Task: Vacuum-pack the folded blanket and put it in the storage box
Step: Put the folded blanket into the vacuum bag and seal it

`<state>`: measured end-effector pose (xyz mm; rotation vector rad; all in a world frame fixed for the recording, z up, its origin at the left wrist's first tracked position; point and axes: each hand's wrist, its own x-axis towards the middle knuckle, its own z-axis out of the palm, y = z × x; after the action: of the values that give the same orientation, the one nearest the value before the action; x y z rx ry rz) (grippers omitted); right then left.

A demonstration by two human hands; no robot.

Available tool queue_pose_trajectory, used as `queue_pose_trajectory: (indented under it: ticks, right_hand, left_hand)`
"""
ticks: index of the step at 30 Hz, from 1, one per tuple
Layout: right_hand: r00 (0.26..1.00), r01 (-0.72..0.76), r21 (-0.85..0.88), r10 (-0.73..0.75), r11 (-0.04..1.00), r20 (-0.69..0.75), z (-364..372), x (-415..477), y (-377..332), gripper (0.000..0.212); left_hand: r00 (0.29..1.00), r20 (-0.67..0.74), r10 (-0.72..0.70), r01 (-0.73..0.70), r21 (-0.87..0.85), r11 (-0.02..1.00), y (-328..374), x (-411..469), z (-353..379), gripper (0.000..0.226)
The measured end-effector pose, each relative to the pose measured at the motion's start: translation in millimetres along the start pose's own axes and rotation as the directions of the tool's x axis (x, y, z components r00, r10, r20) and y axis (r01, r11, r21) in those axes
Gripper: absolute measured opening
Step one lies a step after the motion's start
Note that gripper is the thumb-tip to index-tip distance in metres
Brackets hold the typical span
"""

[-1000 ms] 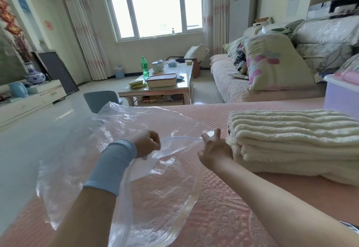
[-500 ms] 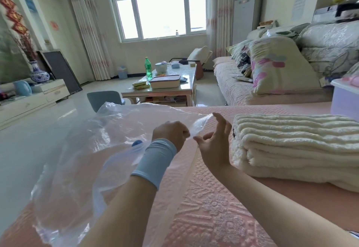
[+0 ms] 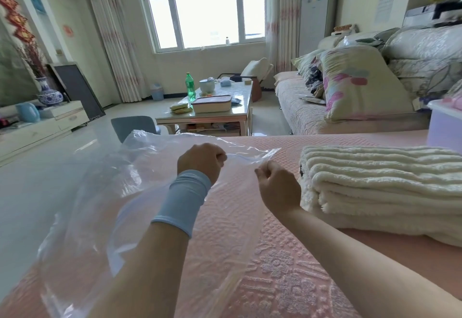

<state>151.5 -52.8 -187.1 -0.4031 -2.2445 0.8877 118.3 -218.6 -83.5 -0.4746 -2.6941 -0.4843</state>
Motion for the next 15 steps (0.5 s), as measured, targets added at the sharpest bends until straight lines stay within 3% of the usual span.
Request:
queue_pose_trajectory:
  ticks: [3,6,8,10,12,15]
  right_hand:
    - [0.993,-0.115,-0.091,0.118,0.989,0.019,-13.4,13.6,10.0,0.016]
    - [0.987,-0.108,-0.208,0.129,0.972,0.091,-23.3,18.5,15.9,0.020]
    - [0.999,0.033,-0.280,-0.028,0.960,0.022,-22.3,12.8,9.7,0.062]
    - [0.939,0.301,-0.380,-0.341,0.875,-0.041,-20.6,3.1,0.0,0.082]
    - [0.834,0.521,-0.373,-0.550,0.768,0.034,-15.2,-4.7,-10.6,0.074]
    - [0.840,0.543,-0.124,-0.540,0.831,0.062,-9.1,-10.8,-21.0,0.032]
  left_hand:
    - [0.994,-0.099,-0.043,0.052,0.081,0.995,-15.2,2.1,-11.2,0.020]
    - [0.998,-0.015,-0.063,0.063,0.003,0.998,-30.2,0.2,-21.5,0.015]
    - [0.998,0.063,-0.031,0.034,-0.058,0.998,-26.9,-5.0,-20.0,0.014]
    - [0.997,0.072,0.029,-0.027,-0.035,0.999,-16.6,-8.5,-13.5,0.014]
    - [0.993,0.053,0.106,-0.105,-0.013,0.994,-5.5,-10.6,-7.7,0.014]
    - [0.968,0.156,0.196,-0.191,-0.049,0.980,4.8,-14.6,0.0,0.028]
